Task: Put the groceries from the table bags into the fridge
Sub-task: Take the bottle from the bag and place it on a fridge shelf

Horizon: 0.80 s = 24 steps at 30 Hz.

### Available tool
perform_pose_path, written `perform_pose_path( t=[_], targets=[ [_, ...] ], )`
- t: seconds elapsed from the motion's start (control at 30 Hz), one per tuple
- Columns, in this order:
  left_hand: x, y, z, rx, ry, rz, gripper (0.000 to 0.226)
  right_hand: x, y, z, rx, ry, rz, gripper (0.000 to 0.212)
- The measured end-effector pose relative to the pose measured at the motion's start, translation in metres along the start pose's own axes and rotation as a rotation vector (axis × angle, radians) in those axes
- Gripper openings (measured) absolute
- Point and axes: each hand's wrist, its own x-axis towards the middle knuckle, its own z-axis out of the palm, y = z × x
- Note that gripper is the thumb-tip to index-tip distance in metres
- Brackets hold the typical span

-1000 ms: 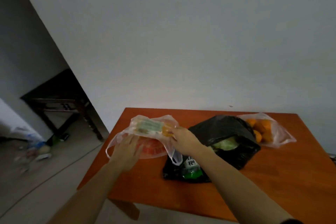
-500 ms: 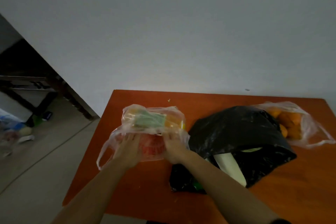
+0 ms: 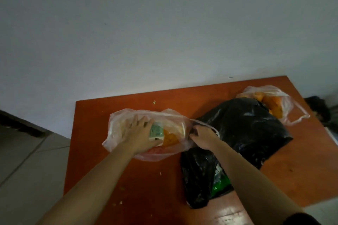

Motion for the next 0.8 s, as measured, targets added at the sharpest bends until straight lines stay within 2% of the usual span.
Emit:
perform_pose_path(
  t=[0.07,0.2,0.27,0.3,0.43,0.5,0.57,0.63,0.8],
  targets=[
    [0.007,0.007,0.003,0.067,0.043,0.042,0.098,0.000,0.002,0.011,0.005,0.007,0.028,0.037],
    [0.017,0.016,0.012,0.172,0.133,0.143,0.100,-0.003,-0.004,0.024,0.132,0.243,-0.019,0.046],
    [0.018,0.016,0.016,0.157,0.136,0.142,0.099,-0.003,-0.005,0.025,0.145,0.216,-0.078,0.058],
    [0.019,0.016,0.018,0.133,0.136,0.135,0.098,-0.003,-0.007,0.024,0.136,0.207,-0.113,0.057],
    [0.021,0.016,0.022,0.028,0.122,0.085,0.107,0.002,-0.013,0.024,0.145,0.317,-0.222,0.042],
    [0.022,0.014,0.024,-0.022,0.111,0.070,0.108,0.008,-0.010,0.022,0.122,0.386,-0.192,0.031],
    [0.022,0.014,0.025,-0.047,0.102,0.067,0.103,0.016,-0.001,0.018,0.081,0.416,-0.094,0.027],
    [0.022,0.014,0.025,-0.053,0.083,0.058,0.099,0.023,0.006,0.014,0.050,0.411,-0.038,0.032],
    [0.020,0.014,0.031,-0.053,0.069,0.055,0.103,0.039,-0.004,0.024,-0.331,0.328,-0.063,0.028]
  ],
)
